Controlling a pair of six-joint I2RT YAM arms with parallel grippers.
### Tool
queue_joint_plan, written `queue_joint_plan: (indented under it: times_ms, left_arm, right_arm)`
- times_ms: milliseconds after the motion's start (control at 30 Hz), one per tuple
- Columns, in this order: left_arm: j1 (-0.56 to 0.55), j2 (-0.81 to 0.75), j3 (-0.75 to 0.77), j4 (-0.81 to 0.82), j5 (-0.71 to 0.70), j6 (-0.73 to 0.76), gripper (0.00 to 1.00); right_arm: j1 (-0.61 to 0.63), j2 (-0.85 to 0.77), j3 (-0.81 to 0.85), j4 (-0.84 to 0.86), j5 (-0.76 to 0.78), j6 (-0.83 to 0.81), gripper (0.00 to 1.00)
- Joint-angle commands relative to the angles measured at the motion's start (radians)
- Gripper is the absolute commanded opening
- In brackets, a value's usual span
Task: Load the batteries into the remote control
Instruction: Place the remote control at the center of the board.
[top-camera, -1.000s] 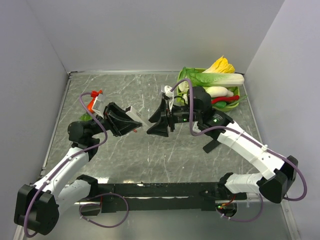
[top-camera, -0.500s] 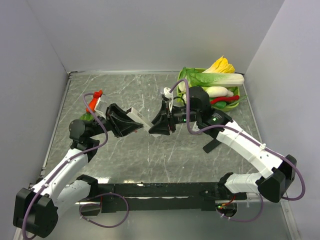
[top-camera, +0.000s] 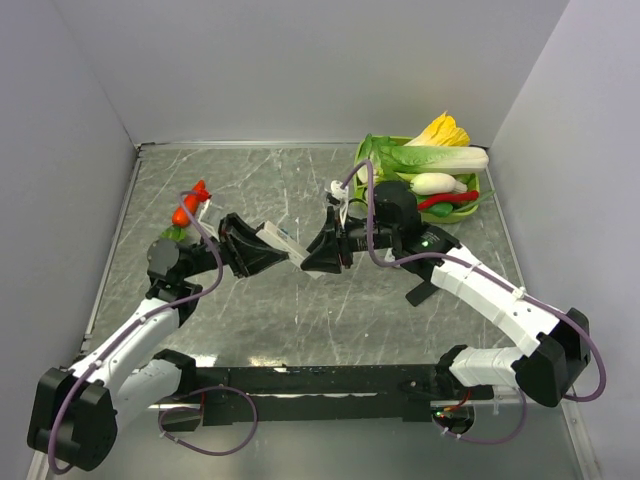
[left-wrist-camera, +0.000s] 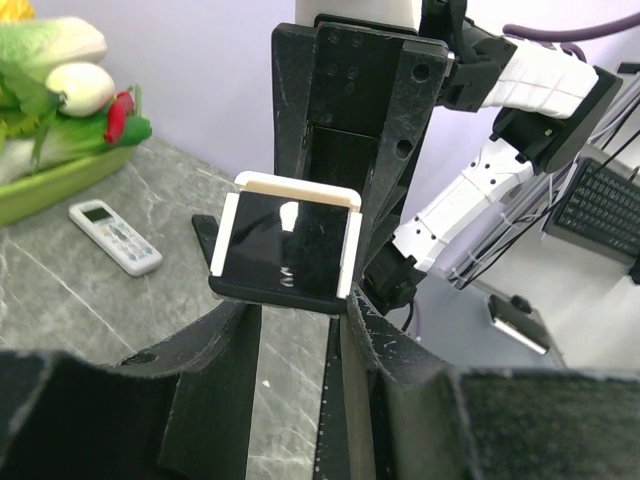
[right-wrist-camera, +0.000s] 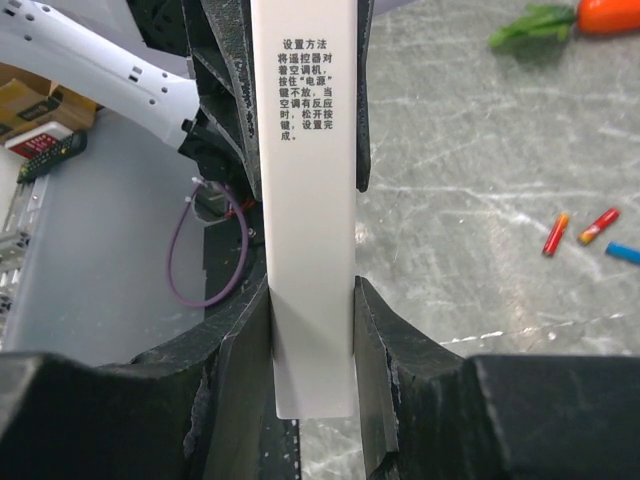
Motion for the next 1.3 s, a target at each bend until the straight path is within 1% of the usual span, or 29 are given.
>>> queue_joint_plan:
  times_ms: [0,200,300,433,533,600,633,733,800,967,1100,1267]
  left_arm:
    - [0.025,0.033,-0.048,0.122,-0.065,-0.017,0.01]
    - [0.024,0.047,-0.052,0.135,-0.066,-0.034,0.01]
    - [0.024,0.048,-0.046,0.152,-0.063,-0.051,0.01]
    - [0.022,0.047,-0.026,0.138,-0.05,-0.051,0.01]
    - [0.022,0.033,-0.01,0.052,-0.053,-0.003,0.01]
    - [0.022,0.024,0.003,-0.049,-0.06,0.056,0.01]
    - [0.022,0.013,0.017,-0.08,-0.068,0.08,0.01]
    - [0.022,0.001,0.047,-0.202,-0.083,0.159,0.01]
    - [0.022,-0.002,0.064,-0.276,-0.091,0.211,0.01]
    - [0.024,-0.01,0.086,-0.299,-0.096,0.235,0.01]
    - [0.024,-0.007,0.083,-0.281,-0.082,0.227,0.01]
    - [0.025,-0.017,0.099,-0.339,-0.077,0.27,0.01]
  right_arm:
    - [-0.015,-0.047,-0.009,0.12,-0.041,0.113,0.39]
    - [-0.014,-0.031,-0.015,0.157,-0.025,0.139,0.43]
    - [-0.012,-0.008,-0.023,0.212,-0.029,0.162,0.43]
    - [-0.012,0.012,-0.017,0.229,-0.039,0.171,0.43]
    - [-0.009,0.019,0.008,0.186,-0.039,0.139,0.43]
    - [-0.011,0.016,0.029,0.166,-0.026,0.095,0.44]
    - [-0.009,0.014,0.039,0.108,-0.019,0.078,0.45]
    - [-0.009,0.014,0.075,0.018,0.001,0.01,0.48]
    - [-0.009,0.017,0.097,-0.013,0.001,-0.031,0.5]
    - [-0.011,0.023,0.094,-0.044,-0.002,-0.06,0.5]
    - [-0.011,0.029,0.088,-0.058,-0.001,-0.06,0.41]
    - [-0.012,0.023,0.102,-0.11,0.028,-0.143,0.4]
